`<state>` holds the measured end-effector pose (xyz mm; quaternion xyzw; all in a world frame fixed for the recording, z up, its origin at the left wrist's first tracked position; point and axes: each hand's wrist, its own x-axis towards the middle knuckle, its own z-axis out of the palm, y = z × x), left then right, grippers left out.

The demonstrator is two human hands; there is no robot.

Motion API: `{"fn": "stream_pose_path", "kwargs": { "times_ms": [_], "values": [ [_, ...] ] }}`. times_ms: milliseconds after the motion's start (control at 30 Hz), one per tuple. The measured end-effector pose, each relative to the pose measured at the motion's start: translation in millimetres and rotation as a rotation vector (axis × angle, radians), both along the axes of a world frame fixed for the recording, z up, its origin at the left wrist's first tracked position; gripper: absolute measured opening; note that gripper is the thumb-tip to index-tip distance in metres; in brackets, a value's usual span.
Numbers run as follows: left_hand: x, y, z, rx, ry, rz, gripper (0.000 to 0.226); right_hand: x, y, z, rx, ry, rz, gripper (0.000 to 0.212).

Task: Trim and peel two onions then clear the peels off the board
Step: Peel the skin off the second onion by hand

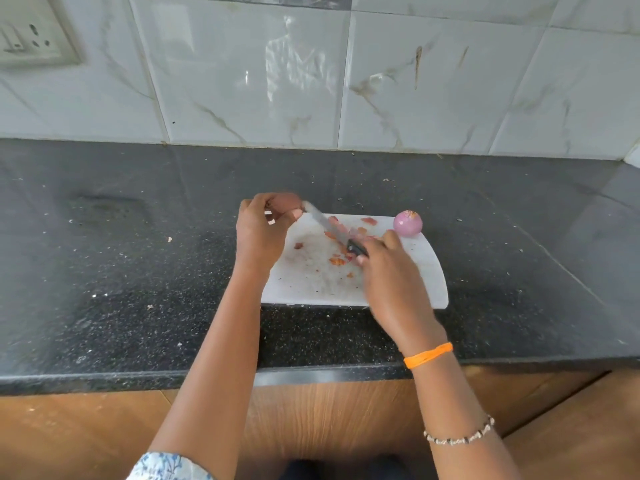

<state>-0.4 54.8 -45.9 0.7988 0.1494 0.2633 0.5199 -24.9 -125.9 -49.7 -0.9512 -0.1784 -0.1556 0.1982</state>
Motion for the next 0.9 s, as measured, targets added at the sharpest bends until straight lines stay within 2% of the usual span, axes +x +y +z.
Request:
{"fn": "stream_pose_path", "kwargs": {
  "times_ms": [100, 267, 467, 533, 633, 767, 833, 900],
  "values": [
    [-1, -3, 0, 0.031, 0.017, -0.014, 0.040, -9, 12, -13, -0.010, -0.005, 0.028, 0.030],
    [-4, -9, 0, 0.013, 0.059, -0.133, 0.032, -5, -2, -13, -0.037, 0.013, -0.122, 0.027],
    [-7, -20, 0, 0.114, 0.134, -0.218, 0.047, 2, -19, -4, -0.096, 0.074, -0.204, 0.023],
    [-7, -23, -1, 0.162, 0.157, -0.227, 0.052, -1, -17, -2, -0.032, 0.114, -0.155, 0.027],
    [-6, -26, -3, 0.136, 0.171, -0.215, 0.056, -5, -10, 1, 0.156, 0.225, -0.056, 0.028],
    [-6, -24, -2, 0.119, 0.144, -0.266, 0.044, -7, -1, 4, 0.410, 0.339, -0.021, 0.023],
    [-5, -24, -4, 0.206, 0.124, -0.304, 0.036, -5, 0, 3, 0.492, 0.352, -0.023, 0.026],
    [1, -27, -9, 0.278, 0.134, -0.329, 0.044, -3, 0, 3, 0.523, 0.387, -0.020, 0.028]
  ]
}}
